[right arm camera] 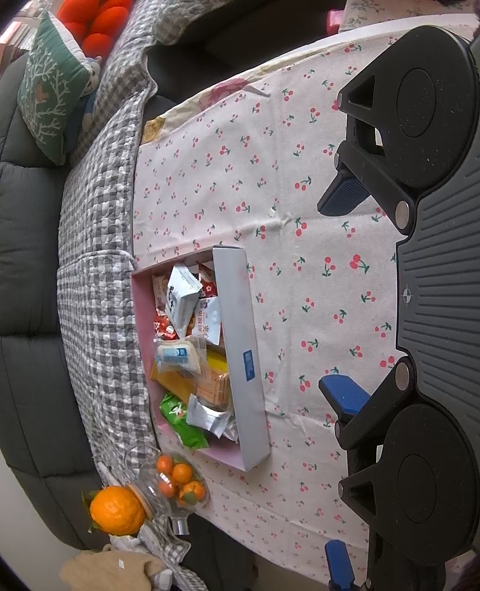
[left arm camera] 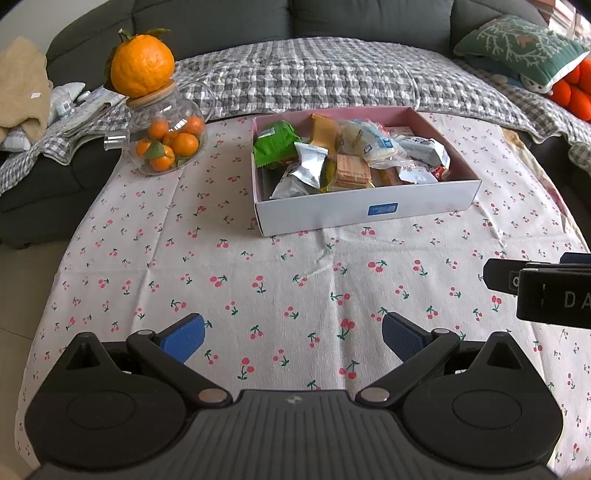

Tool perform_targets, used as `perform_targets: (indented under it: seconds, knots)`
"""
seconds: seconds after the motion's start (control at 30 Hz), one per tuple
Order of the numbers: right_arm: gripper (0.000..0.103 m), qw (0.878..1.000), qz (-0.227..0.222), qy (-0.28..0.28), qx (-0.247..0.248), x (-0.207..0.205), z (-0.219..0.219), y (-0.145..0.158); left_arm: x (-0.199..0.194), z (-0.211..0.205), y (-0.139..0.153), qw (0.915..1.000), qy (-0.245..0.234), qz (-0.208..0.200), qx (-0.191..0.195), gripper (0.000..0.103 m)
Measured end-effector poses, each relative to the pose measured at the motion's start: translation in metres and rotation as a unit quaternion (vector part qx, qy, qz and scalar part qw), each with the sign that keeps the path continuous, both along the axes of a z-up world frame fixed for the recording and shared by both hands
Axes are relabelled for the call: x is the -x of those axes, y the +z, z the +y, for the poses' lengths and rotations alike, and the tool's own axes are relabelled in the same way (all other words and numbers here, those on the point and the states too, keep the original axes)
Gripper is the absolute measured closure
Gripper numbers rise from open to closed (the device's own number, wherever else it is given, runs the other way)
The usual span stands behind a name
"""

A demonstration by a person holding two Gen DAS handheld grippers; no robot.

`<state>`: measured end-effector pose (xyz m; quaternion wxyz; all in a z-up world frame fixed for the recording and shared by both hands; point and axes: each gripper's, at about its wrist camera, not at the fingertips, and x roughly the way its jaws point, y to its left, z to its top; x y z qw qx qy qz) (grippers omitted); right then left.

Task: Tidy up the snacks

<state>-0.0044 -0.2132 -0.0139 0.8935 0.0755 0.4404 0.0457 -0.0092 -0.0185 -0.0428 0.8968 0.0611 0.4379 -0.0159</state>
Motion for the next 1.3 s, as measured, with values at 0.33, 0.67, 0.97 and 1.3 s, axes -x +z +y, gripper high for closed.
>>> perform_targets:
  seconds: [0.33,0.67,0.97,1.3]
  knots:
    - [0.008,1.0,0.001,0.001,-0.001,-0.0002,-0.0012,0.0,-0.0007,0.0012,-0.0009,1.0,0.003,0.001,0.0,0.001]
    - [0.008,1.0,0.003,0.001,-0.001,-0.0008,-0.0008,-0.0002,-0.0006,0.0012,-0.0007,1.0,0.002,0.002,0.0,0.001]
    - [0.008,1.0,0.004,0.003,0.0,-0.0008,-0.0007,-0.0017,-0.0006,0.0021,-0.001,1.0,0.002,0.003,0.002,0.001]
    - [0.008,1.0,0.005,0.003,0.0,-0.0012,-0.0004,-0.0016,-0.0008,0.0023,-0.0009,1.0,0.002,0.004,0.002,0.001]
